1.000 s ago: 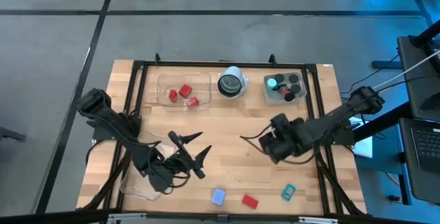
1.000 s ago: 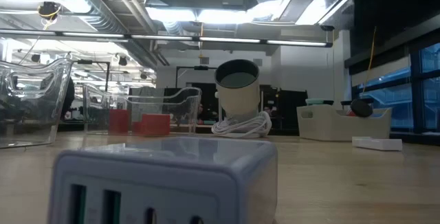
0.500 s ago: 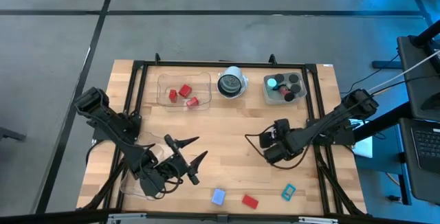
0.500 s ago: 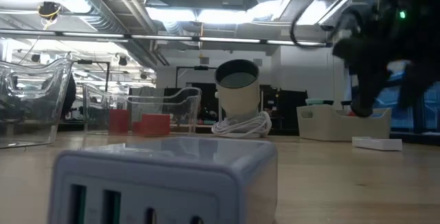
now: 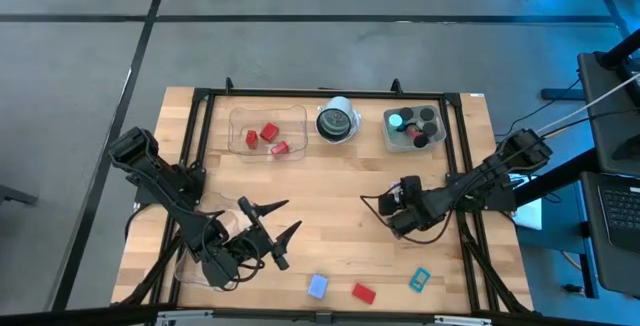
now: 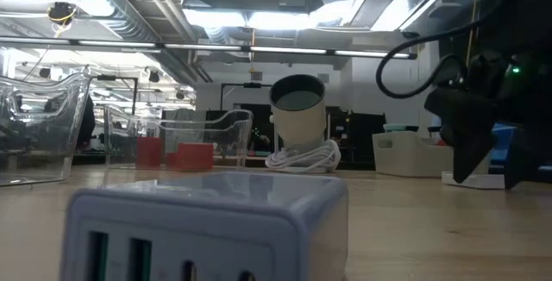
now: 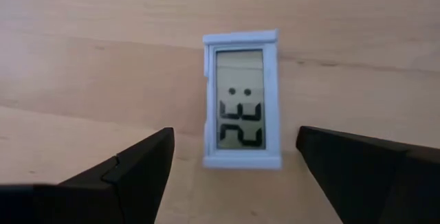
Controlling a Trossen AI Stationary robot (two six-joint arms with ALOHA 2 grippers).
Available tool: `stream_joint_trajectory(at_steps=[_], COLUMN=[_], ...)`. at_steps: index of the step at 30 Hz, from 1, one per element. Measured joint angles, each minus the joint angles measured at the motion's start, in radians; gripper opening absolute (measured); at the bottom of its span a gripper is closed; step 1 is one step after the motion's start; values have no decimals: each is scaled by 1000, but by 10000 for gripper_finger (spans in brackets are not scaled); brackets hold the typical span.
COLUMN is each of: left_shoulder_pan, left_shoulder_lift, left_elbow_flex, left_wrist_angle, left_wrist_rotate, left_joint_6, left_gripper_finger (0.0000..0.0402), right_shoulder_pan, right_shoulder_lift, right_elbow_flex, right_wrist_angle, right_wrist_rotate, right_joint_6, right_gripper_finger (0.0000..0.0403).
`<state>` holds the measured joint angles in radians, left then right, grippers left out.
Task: Pick & Place Office items
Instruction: Put the white digital clock into the bottom transparent bin
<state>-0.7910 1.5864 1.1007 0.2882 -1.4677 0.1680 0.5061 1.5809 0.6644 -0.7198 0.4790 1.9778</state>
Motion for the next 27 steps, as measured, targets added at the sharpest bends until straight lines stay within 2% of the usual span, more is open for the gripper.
stream_joint_trajectory(at_steps=[3,6,10,14,21,24,27], left_shoulder_pan=[0,1,1,2,27,45,64], left_shoulder_lift=[0,0,0,0,0,0,0], left_elbow_flex=[0,0,0,0,0,0,0], left_wrist_angle=[0,0,0,0,6,7,5], left_wrist_rotate=[-1,-5,-23,-103,-80,-25,72], left_joint_6=[0,0,0,8,75,54,102], left_gripper_finger=[267,267,267,267,267,267,267], right_shoulder_pan=[0,-1,-2,-2,-1,-1,-1], right_shoulder_lift=[3,5,6,5,-2,-11,-11], right_elbow_flex=[4,12,13,14,42,109,204], right_wrist_angle=[-2,-8,-3,-4,-3,1,5], right_wrist_rotate=[12,15,14,11,-5,-4,-30], right_joint_6=[-48,-100,-131,-164,-245,-369,-544], right_gripper_finger=[305,274,210,149,151,151,151])
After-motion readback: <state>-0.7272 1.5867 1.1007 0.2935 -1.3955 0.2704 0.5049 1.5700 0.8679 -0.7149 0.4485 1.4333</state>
